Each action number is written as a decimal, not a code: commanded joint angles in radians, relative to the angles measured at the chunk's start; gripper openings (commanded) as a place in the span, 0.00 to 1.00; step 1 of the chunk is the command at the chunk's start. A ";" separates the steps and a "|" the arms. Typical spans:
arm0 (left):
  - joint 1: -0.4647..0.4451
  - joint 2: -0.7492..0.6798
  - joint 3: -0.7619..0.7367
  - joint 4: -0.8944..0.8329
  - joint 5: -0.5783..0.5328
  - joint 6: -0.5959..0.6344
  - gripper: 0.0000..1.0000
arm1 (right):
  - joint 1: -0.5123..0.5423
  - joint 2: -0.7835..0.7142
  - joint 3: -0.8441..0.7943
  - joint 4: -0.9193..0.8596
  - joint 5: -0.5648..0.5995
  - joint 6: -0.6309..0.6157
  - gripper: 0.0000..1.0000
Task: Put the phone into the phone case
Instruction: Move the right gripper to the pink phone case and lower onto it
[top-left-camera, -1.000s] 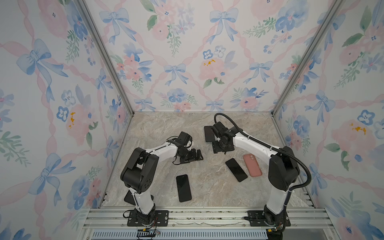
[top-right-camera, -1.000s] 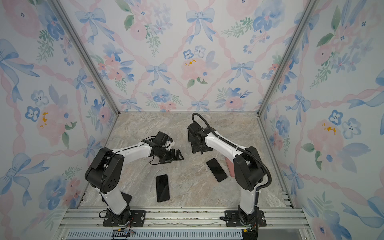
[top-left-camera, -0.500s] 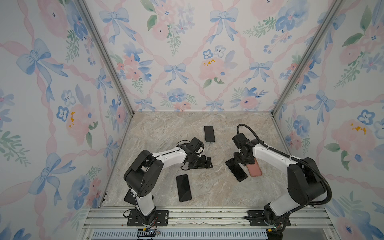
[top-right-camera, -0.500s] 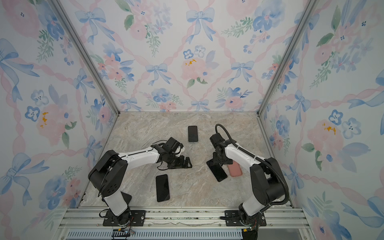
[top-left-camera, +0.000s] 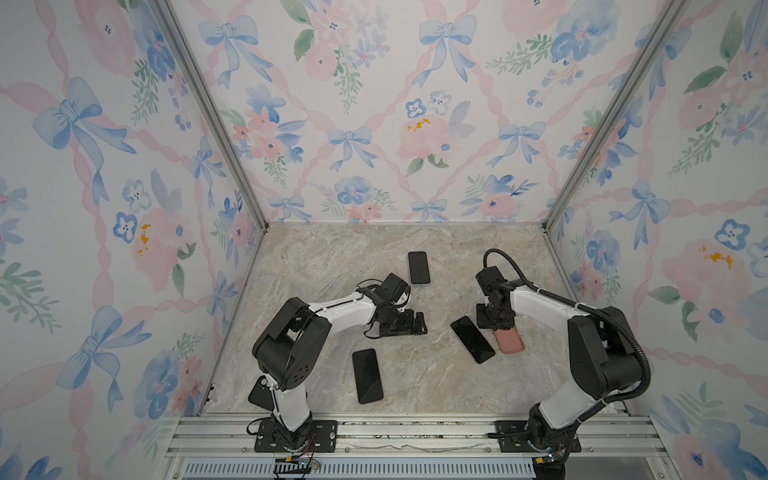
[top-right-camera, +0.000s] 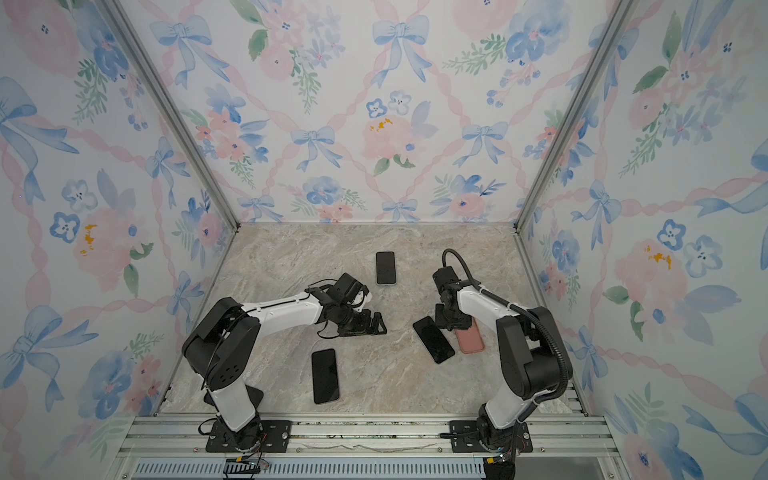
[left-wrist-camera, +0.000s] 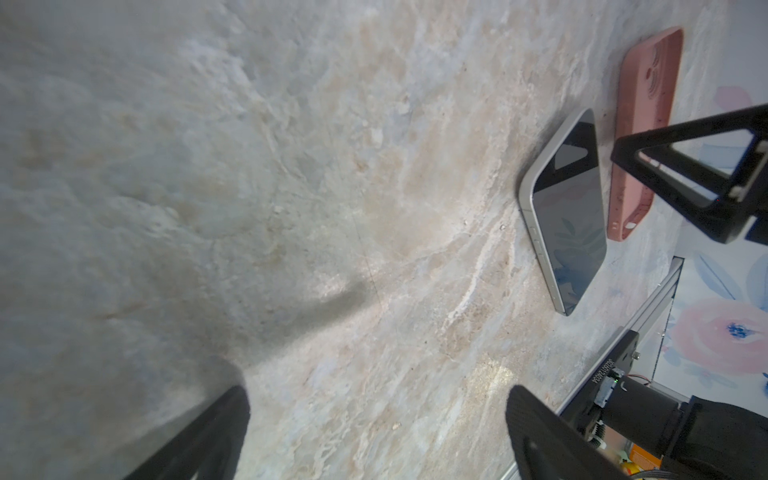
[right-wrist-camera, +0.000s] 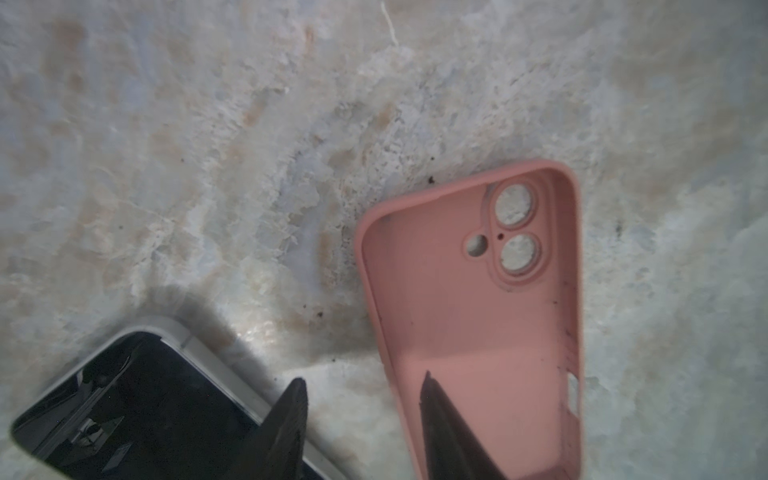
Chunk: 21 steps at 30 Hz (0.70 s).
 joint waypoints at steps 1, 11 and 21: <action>-0.003 0.024 0.024 -0.001 0.013 -0.005 0.97 | -0.020 0.014 -0.010 0.005 -0.020 -0.011 0.46; 0.003 0.040 0.032 0.000 0.016 -0.001 0.97 | -0.073 0.043 0.003 -0.020 -0.064 -0.032 0.37; 0.012 0.032 0.030 0.000 0.015 0.000 0.98 | -0.072 0.055 0.019 -0.026 -0.078 -0.031 0.22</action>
